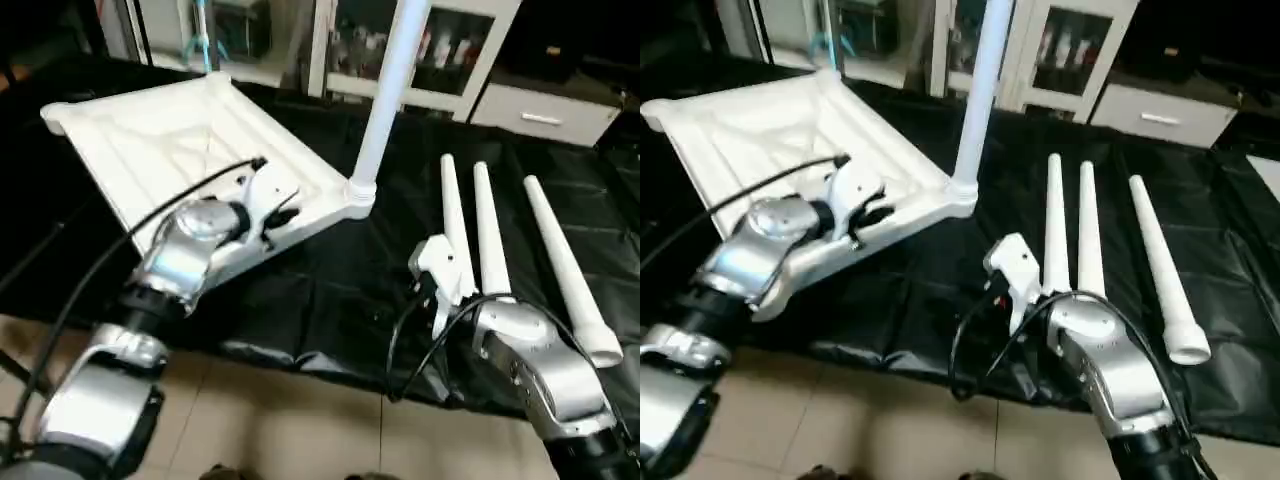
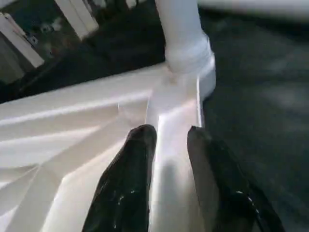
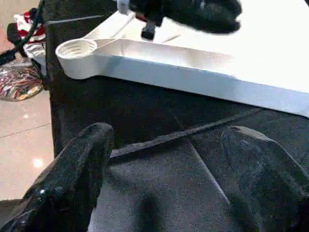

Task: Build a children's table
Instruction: Rotate table base

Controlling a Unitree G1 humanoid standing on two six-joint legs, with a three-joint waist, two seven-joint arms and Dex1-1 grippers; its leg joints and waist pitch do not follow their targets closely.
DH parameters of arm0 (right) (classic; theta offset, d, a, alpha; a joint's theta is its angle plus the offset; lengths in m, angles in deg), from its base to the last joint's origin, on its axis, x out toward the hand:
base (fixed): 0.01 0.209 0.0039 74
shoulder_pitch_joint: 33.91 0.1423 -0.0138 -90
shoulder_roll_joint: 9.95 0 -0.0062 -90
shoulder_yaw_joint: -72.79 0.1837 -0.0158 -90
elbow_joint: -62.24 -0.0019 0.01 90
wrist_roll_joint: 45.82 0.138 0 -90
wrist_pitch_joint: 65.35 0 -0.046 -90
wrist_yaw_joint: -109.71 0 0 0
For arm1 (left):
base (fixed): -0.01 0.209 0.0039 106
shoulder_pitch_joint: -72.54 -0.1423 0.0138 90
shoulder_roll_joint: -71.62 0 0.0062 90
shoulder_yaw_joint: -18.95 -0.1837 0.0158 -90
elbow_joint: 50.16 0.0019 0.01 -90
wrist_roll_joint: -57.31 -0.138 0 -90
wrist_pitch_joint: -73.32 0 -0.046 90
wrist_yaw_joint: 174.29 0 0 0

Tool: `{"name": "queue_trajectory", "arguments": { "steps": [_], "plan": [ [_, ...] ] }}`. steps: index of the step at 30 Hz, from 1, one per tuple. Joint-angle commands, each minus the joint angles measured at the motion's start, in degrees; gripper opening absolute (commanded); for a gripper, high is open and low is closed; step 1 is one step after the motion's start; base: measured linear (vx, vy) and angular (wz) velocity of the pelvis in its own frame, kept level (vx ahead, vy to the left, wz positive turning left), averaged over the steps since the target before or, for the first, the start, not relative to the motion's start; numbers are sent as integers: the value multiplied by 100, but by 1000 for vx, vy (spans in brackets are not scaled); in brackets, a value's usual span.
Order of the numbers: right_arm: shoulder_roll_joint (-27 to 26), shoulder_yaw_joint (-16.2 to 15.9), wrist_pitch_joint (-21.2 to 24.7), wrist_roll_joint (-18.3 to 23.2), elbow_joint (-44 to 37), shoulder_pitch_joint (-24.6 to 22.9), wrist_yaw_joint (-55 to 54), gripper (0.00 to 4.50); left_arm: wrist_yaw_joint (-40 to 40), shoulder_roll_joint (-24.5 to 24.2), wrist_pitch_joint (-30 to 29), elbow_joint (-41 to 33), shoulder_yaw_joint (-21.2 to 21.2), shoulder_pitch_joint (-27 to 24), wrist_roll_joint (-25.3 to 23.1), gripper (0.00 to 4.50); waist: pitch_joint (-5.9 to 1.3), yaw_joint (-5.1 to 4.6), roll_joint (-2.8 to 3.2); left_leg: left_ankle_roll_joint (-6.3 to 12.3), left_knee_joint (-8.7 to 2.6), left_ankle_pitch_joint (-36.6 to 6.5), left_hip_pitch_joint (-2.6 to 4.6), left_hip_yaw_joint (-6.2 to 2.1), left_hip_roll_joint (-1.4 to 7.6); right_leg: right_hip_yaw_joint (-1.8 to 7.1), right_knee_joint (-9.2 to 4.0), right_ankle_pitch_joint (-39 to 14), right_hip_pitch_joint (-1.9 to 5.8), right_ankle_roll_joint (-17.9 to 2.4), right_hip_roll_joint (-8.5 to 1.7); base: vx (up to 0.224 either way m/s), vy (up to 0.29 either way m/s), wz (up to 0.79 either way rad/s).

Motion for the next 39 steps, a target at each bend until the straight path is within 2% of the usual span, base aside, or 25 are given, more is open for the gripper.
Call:
{"name": "queue_trajectory", "arguments": {
  "steps": [1,2,4,5,6,7,8,9,12,13,15,16,18,21,24,26,29,32,35,36,37,39],
  "plan": [
    [78,81,66,48,-133,-47,-56,396,-313,-127,-198,-431,277,23,360,143,-456,40,75,182,-373,-621,87,28,33,84,-252,-52,383,-1314,-196,0,0,0],
    [82,82,69,54,-146,-56,-58,396,-416,-190,-267,-523,317,-3,432,143,-451,39,76,183,-377,-661,91,27,36,83,-250,-87,383,-1338,-199,0,0,0],
    [103,72,79,69,-192,-101,-40,396,-1155,-780,-596,-860,226,-215,516,143,-438,35,92,169,-387,-797,113,26,49,84,-261,-264,374,-1335,-203,0,0,0],
    [110,67,80,72,-204,-116,-30,396,-1425,-1047,-691,-985,172,-318,498,143,-427,17,96,128,-410,-869,103,12,53,87,-260,-466,384,-1274,-212,0,0,0],
    [123,47,84,78,-212,-133,11,396,-1963,-1677,-819,-1201,55,-563,412,143,-407,-22,77,67,-432,-973,91,13,50,87,-277,-693,379,-1167,-194,0,0,0],
    [126,38,85,80,-210,-134,28,396,-2110,-1866,-845,-1253,27,-638,378,143,-401,-57,124,18,-441,-1070,114,15,54,98,-286,-832,344,-1115,-184,0,0,0],
    [131,28,87,82,-204,-132,42,396,-2212,-2017,-870,-1288,14,-704,332,143,-395,-64,144,-16,-445,-1134,135,10,57,93,-290,-886,323,-1104,-177,0,0,0],
    [142,1,80,74,-187,-125,64,396,-2364,-2329,-891,-1358,-8,-865,193,143,-385,-70,138,-43,-448,-1273,170,23,69,98,-307,-985,289,-1103,-170,0,0,0],
    [149,-31,67,64,-171,-113,87,396,-2475,-2642,-846,-1416,-36,-1050,32,143,-364,-29,178,-142,-472,-1540,208,28,86,104,-329,-1208,245,-1082,-181,0,0,0],
    [155,-70,76,76,-174,-86,139,396,-2535,-2904,-1019,-1521,1,-1200,-5,143,-362,13,146,-169,-476,-1601,223,35,87,102,-330,-1278,232,-1060,-184,0,0,0],
    [167,-109,103,117,-195,-64,207,396,-2554,-3146,-1253,-1647,31,-1323,-3,143,-352,19,160,-208,-496,-1650,192,23,80,103,-323,-1357,245,-1008,-187,0,0,0],
    [180,-131,128,152,-227,-61,255,396,-2561,-3296,-1362,-1698,27,-1387,-31,143,-357,20,147,-222,-494,-1687,206,25,83,103,-325,-1384,237,-995,-191,0,0,0],
    [260,-199,264,348,-407,-104,507,396,-2578,-3672,-1432,-1621,-85,-1520,-311,143,-354,12,139,-210,-499,-1687,185,12,71,105,-324,-1407,250,-930,-184,0,0,0],
    [344,-278,306,405,-492,-143,665,396,-2556,-3768,-1411,-1458,-55,-1589,-476,143,-357,9,130,-208,-493,-1674,197,13,77,113,-332,-1443,233,-918,-197,0,0,0],
    [354,-293,283,378,-483,-144,683,396,-2486,-3728,-1372,-1344,-134,-1630,-535,143,-370,21,133,-235,-494,-1582,178,9,69,108,-312,-1288,244,-949,-199,0,0,0],
    [335,-282,269,366,-452,-119,670,396,-2411,-3590,-1361,-1311,-240,-1654,-507,143,-381,17,141,-255,-490,-1557,182,8,67,107,-299,-1183,244,-984,-198,0,0,0],
    [339,-286,274,376,-445,-103,666,396,-2271,-3333,-1293,-1173,-331,-1591,-498,143,-400,32,115,-242,-476,-1457,172,15,62,105,-285,-996,264,-1036,-199,0,0,0],
    [378,-305,287,369,-471,-124,677,396,-2327,-3022,-1263,-1156,-632,-1516,-754,143,-413,43,119,-220,-465,-1364,167,16,60,103,-278,-859,283,-1060,-201,0,0,0],
    [384,-293,294,365,-478,-130,674,396,-2321,-2908,-1303,-1222,-673,-1455,-765,143,-401,53,97,-212,-465,-1480,169,19,56,110,-311,-1102,282,-1013,-206,0,0,0],
    [386,-257,299,356,-480,-134,646,396,-2284,-2675,-1339,-1290,-730,-1306,-730,143,-395,48,102,-223,-470,-1543,175,16,61,113,-319,-1214,273,-994,-206,0,0,0],
    [386,-256,299,355,-480,-134,645,396,-2282,-2668,-1339,-1291,-733,-1300,-729,143,-395,75,122,-235,-460,-1616,202,19,66,115,-340,-1305,250,-985,-207,0,0,0],
    [381,-228,293,341,-466,-126,608,396,-2153,-2396,-1306,-1201,-797,-1101,-713,143,-398,133,125,-244,-458,-1615,210,22,70,114,-338,-1292,245,-991,-209,0,0,0]
  ]
}}
